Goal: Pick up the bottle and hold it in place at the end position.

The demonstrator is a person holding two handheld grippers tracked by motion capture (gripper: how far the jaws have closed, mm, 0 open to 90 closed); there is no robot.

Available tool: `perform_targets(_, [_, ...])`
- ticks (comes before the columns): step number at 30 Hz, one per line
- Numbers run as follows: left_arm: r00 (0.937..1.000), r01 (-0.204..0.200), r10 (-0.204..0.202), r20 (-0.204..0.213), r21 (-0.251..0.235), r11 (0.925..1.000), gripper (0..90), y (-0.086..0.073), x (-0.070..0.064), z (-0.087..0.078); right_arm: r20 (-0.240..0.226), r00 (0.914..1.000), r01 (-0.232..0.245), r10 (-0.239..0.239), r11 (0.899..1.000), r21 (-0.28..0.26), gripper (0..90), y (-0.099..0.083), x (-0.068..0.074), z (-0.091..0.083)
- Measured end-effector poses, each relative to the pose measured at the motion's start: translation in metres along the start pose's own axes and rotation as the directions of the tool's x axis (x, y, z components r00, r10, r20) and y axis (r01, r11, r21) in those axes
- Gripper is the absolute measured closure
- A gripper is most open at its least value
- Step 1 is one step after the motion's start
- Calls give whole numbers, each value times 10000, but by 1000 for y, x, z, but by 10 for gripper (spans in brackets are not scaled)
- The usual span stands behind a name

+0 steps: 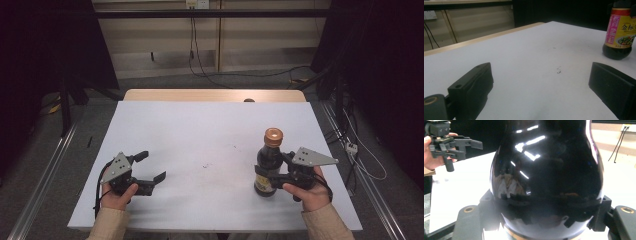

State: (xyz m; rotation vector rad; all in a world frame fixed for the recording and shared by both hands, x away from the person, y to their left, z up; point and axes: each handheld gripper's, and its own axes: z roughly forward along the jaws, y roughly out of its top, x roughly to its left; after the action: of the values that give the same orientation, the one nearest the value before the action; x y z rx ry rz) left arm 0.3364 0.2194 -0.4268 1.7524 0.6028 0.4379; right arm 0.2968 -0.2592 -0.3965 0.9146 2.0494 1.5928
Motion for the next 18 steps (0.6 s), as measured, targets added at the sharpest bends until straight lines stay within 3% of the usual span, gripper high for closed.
perform_targets(18, [10000, 70, -70, 33, -35, 10000, 49, -1, 1, 0, 320, 9995, 92, -83, 9995, -287, 285, 25, -14, 29])
